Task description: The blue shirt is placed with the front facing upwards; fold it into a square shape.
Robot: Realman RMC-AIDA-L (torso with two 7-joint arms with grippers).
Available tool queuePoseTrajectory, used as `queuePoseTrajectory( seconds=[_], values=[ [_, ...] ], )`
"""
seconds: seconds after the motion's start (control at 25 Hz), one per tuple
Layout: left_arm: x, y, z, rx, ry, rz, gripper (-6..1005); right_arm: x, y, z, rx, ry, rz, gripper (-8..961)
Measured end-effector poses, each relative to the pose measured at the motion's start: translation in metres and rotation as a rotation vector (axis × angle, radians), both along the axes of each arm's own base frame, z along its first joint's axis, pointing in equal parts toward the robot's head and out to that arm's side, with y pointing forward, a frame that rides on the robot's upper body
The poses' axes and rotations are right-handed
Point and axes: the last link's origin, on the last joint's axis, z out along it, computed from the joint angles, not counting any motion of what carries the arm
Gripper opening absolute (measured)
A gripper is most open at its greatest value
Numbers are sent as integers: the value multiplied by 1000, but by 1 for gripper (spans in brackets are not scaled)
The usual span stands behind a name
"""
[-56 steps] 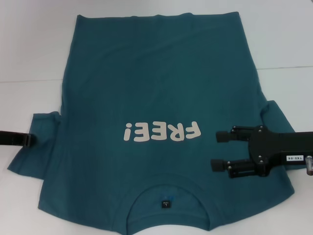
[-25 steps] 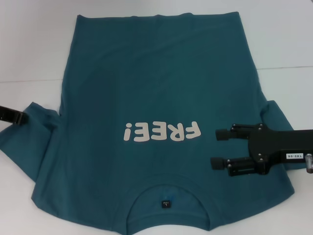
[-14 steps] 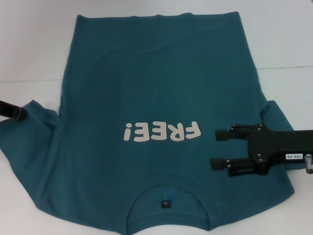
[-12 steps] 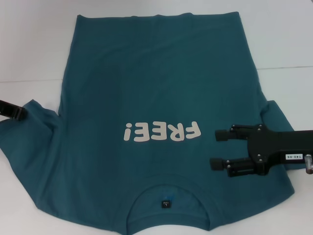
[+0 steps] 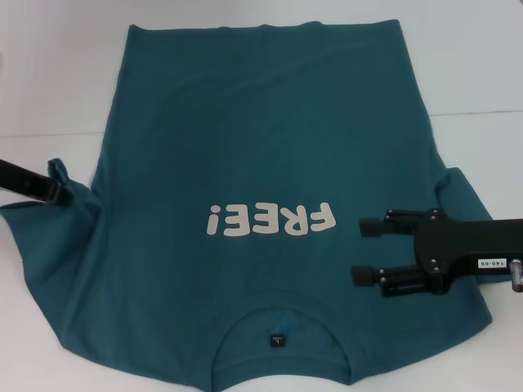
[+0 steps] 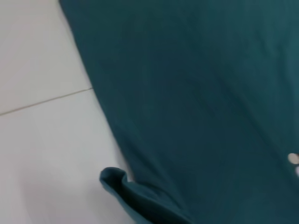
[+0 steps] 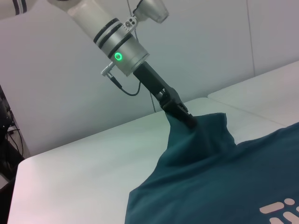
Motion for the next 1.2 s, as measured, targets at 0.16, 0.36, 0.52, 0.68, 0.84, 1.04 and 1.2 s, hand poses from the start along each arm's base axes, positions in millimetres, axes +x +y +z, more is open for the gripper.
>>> queuePoseTrajectory(
  seconds=[0.16, 0.36, 0.52, 0.68, 0.84, 1.04, 1.2],
  values=[
    [8, -1, -7, -16, -12, 19, 30, 1, -1, 0, -1, 0, -4, 899],
    [16, -2, -19, -30, -3, 47, 29, 5, -3, -1, -12, -16, -10, 899],
    [29, -6, -31, -43, -6, 55, 31, 6, -5, -2, -20, -25, -14, 898],
    [39, -11, -41, -48, -26, 61, 33, 7, -5, -3, -22, -31, -14, 898],
    [46, -18, -56, -72, -57, 77, 35, 9, -6, -4, -27, -42, -17, 898],
    [52, -28, -81, -124, -83, 94, 38, 11, -8, -7, -49, -65, -21, 898],
    [51, -26, -82, -81, -81, 90, 85, 12, -9, -11, -68, -83, -16, 898]
  ],
)
